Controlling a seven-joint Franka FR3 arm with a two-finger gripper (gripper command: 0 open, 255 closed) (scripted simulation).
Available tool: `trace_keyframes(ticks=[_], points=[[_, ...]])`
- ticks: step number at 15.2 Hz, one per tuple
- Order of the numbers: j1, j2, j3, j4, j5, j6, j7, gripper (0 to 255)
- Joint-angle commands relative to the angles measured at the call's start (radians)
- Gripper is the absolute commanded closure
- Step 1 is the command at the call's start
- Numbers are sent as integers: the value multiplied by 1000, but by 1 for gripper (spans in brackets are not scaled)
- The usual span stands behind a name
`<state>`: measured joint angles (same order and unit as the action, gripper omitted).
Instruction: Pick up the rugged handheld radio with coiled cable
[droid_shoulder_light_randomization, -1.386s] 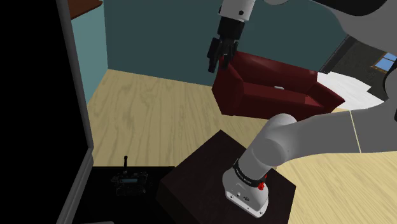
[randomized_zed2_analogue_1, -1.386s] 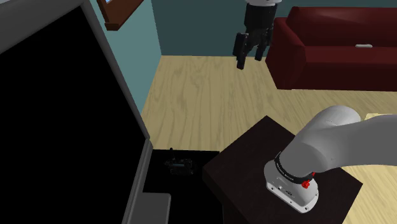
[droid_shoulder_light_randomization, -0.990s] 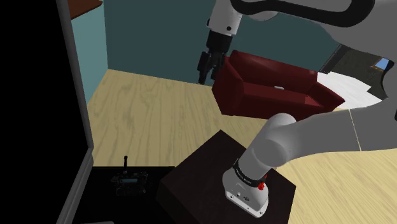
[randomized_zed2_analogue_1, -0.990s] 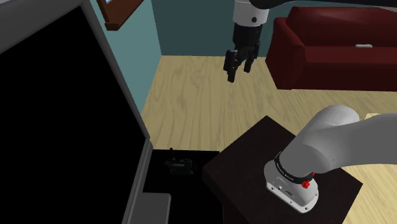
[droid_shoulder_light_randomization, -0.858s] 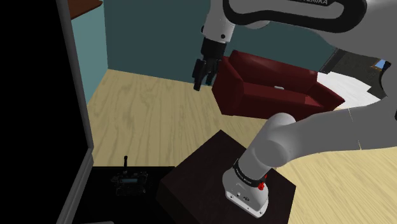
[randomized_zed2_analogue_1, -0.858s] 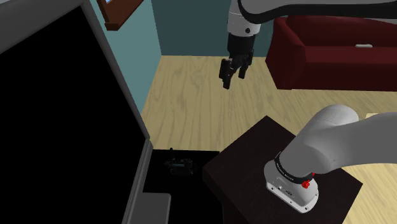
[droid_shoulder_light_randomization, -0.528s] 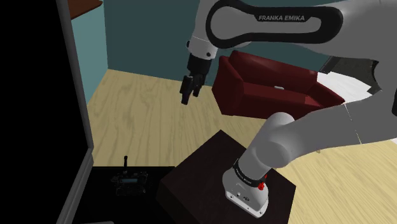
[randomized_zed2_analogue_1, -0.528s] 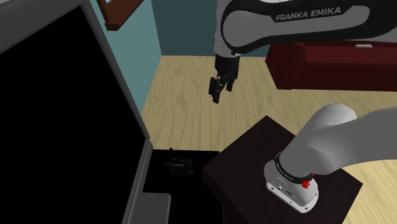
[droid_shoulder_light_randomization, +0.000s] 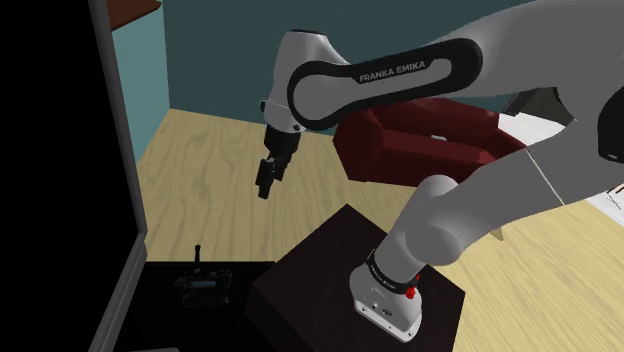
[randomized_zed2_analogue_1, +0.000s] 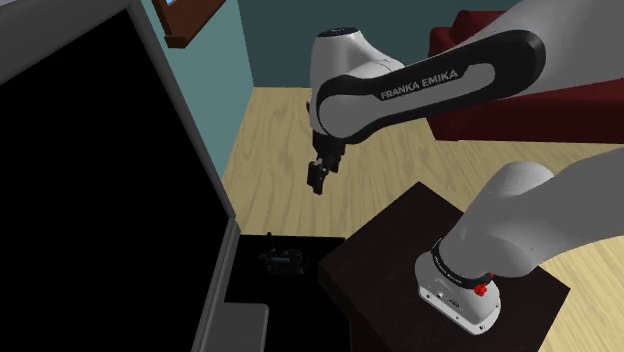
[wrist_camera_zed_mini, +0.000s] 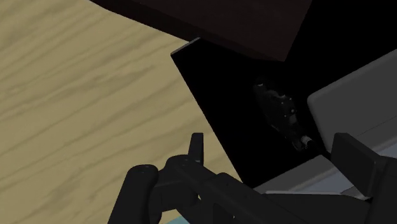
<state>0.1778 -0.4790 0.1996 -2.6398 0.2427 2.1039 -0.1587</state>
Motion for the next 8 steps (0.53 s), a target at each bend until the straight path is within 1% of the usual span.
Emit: trace_keyframes(ticks=[1, 8], points=[[22, 60, 22, -18, 17, 88, -18, 0], [86, 306, 95, -18, 47, 358, -72, 0]])
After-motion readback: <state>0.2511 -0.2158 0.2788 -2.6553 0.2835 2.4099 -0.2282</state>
